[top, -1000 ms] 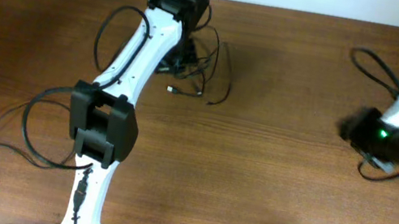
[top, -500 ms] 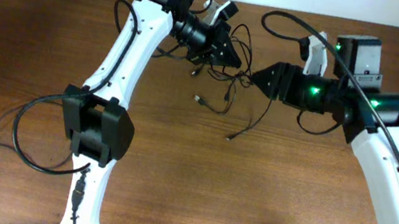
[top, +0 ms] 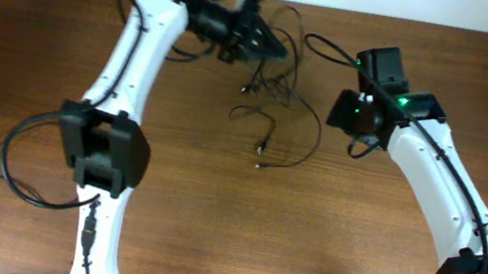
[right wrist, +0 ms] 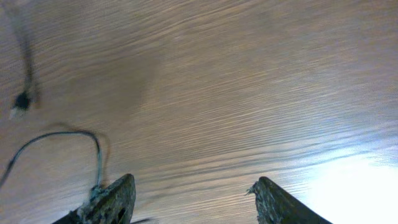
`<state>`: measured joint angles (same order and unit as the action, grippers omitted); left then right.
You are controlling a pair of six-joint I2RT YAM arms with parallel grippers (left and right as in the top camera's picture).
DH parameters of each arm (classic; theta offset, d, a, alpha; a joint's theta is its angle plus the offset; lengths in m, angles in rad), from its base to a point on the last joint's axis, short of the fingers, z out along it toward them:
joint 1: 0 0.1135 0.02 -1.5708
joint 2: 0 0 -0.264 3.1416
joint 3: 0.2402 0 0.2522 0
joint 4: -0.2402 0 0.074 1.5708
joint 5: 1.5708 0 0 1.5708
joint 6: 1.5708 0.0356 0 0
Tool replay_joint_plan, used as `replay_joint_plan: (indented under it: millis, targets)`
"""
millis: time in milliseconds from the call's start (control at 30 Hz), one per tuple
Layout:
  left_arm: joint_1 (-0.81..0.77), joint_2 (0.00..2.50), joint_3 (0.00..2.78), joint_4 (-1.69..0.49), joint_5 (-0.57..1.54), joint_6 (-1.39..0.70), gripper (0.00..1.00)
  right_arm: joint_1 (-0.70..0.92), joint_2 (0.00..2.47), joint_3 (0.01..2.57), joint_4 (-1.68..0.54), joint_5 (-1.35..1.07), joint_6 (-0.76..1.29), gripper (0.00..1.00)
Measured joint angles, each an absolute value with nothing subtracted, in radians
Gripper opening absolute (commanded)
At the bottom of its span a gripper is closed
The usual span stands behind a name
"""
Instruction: Untangle cables
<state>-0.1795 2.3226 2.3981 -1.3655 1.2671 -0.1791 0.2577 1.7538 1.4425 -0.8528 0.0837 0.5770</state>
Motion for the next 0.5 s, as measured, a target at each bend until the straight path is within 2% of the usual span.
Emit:
replay_joint_plan:
  millis: [67, 133, 200, 300, 400, 500]
  targets:
    - [-0.101, 2.323, 2.399, -1.366, 1.272, -0.179, 0.0, 0.208, 1.753, 1.443, -0.86, 0.087, 0.572, 0.63]
    - [-0.099, 2.323, 2.399, -1.365, 1.27, -0.164, 0.0, 0.181, 1.751, 1.439, -0.765, -0.133, 0.456, 0.68]
    - [-0.139, 2.323, 2.399, -1.363, 1.268, -0.106, 0.0, 0.179, 1.719, 1.44, -0.646, -0.488, 0.31, 0.69]
    - [-0.167, 2.323, 2.399, -1.365, 1.303, -0.016, 0.0, 0.179, 1.703, 1.441, -0.529, -0.771, 0.262, 0.69]
    - [-0.166, 2.323, 2.399, -1.367, 1.352, 0.054, 0.0, 0.179, 1.702, 1.441, -0.484, -0.889, 0.253, 0.69]
    - [-0.188, 2.323, 2.399, -1.367, 1.406, 0.068, 0.0, 0.179, 1.702, 1.441, -0.483, -0.867, 0.272, 0.69]
